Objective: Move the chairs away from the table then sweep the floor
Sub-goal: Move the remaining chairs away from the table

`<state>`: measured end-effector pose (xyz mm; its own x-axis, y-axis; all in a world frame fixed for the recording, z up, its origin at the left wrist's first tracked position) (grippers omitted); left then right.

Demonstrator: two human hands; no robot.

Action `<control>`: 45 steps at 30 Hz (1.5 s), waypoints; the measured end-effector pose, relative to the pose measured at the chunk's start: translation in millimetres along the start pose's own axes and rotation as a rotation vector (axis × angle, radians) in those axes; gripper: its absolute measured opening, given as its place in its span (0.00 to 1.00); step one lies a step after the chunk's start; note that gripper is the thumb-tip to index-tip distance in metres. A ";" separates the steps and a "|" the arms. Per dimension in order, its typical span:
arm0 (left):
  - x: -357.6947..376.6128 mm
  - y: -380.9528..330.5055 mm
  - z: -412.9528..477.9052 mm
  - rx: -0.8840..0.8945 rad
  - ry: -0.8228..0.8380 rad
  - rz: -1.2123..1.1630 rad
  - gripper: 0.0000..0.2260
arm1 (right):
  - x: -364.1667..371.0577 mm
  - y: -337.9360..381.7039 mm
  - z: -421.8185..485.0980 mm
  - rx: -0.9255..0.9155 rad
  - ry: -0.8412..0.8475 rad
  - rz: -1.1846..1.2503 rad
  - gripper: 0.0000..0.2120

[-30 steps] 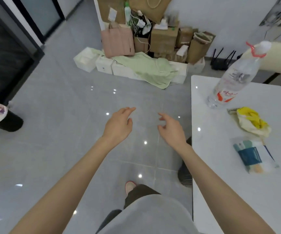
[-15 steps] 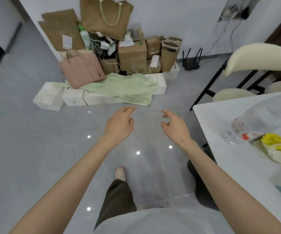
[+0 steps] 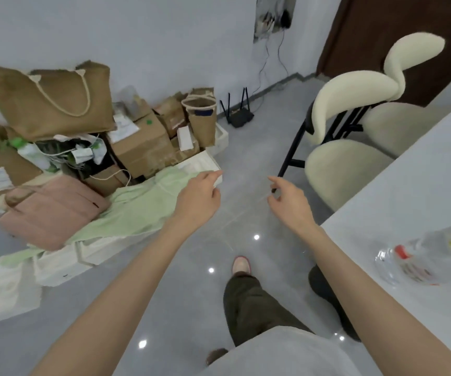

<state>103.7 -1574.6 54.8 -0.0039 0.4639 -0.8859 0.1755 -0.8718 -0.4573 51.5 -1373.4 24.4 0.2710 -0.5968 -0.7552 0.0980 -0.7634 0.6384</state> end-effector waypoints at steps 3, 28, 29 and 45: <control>3.5 -1.2 77.3 0.098 0.049 0.041 0.21 | -7.0 -6.9 65.1 0.032 -0.026 0.008 0.25; 118.9 -223.4 629.1 0.860 0.570 0.349 0.31 | -150.8 -152.9 453.7 0.672 -0.233 0.098 0.31; 129.0 -232.0 643.8 0.904 0.580 0.388 0.33 | -151.6 -157.2 463.4 0.706 -0.213 0.123 0.32; 236.5 -334.6 721.8 1.650 0.535 1.057 0.34 | -116.6 -180.7 533.6 1.030 -0.064 0.168 0.43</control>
<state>-666.6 -1286.7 -58.0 -0.2342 -0.4987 -0.8345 -0.9712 0.0810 0.2241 -508.7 -1297.7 -82.1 0.1517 -0.7038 -0.6940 -0.8077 -0.4930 0.3233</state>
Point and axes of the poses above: each hand's wrist, its own z-axis towards the middle knuckle, its own x-axis out of the palm, y = z × x, the point moved 3 cm from there along z, towards the middle knuckle, and after that the axes turned 1 degree about -x, right-handed, at the moved point
